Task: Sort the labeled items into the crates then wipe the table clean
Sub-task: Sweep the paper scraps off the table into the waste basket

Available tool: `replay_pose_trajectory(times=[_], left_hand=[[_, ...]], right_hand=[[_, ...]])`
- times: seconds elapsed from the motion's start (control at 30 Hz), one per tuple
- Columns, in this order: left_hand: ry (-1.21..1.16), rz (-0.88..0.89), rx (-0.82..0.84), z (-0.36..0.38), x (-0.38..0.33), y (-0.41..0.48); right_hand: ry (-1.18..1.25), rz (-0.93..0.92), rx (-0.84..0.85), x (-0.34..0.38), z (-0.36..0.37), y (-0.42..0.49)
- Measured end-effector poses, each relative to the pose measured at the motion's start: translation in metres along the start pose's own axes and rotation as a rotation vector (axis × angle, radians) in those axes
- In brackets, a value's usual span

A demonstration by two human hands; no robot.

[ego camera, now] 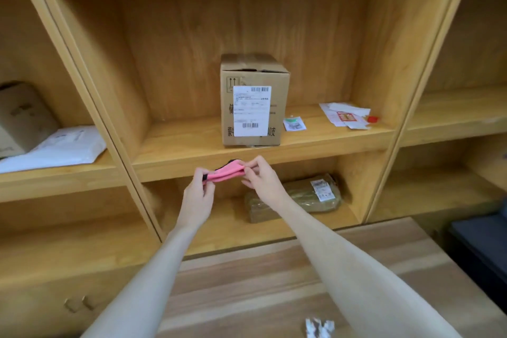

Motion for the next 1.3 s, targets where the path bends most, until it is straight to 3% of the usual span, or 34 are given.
replay_pose_trajectory(times=[0.17, 0.37, 0.5, 0.67, 0.97, 1.07, 1.2, 1.3], left_hand=[[0.033, -0.037, 0.045, 0.074, 0.006, -0.051], [0.147, -0.127, 0.213, 0.178, 0.041, -0.113], [0.174, -0.143, 0.352, 0.238, 0.062, -0.162], [0.260, -0.210, 0.465, 0.285, 0.106, -0.208], [0.206, -0.338, 0.588, 0.344, 0.177, -0.257], [0.243, -0.394, 0.674, 0.354, 0.200, -0.277], [0.249, -0.371, 0.706, 0.365, 0.213, -0.294], [0.242, -0.389, 0.711, 0.367, 0.216, -0.302]], right_hand=[[-0.247, 0.027, 0.060, -0.047, -0.050, -0.063], [-0.770, 0.057, 0.102, -0.136, -0.087, -0.129], [-0.808, 0.168, 0.057, -0.198, -0.111, -0.164], [-0.839, 0.245, 0.164, -0.263, -0.117, -0.197], [-0.963, 0.416, 0.339, -0.364, -0.104, -0.234], [-0.995, 0.388, 0.377, -0.382, -0.096, -0.248], [-1.110, 0.168, 0.505, -0.396, -0.077, -0.258], [-1.022, 0.218, 0.623, -0.408, -0.070, -0.272]])
Point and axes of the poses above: each hand's wrist, its own y-axis towards the middle knuckle, its own z-axis out of the palm, x = y × z, the point moved 10 cm from there along y, towards the middle knuckle, and after that the axes turned 9 degrees about -y, right-handed, at the moved point
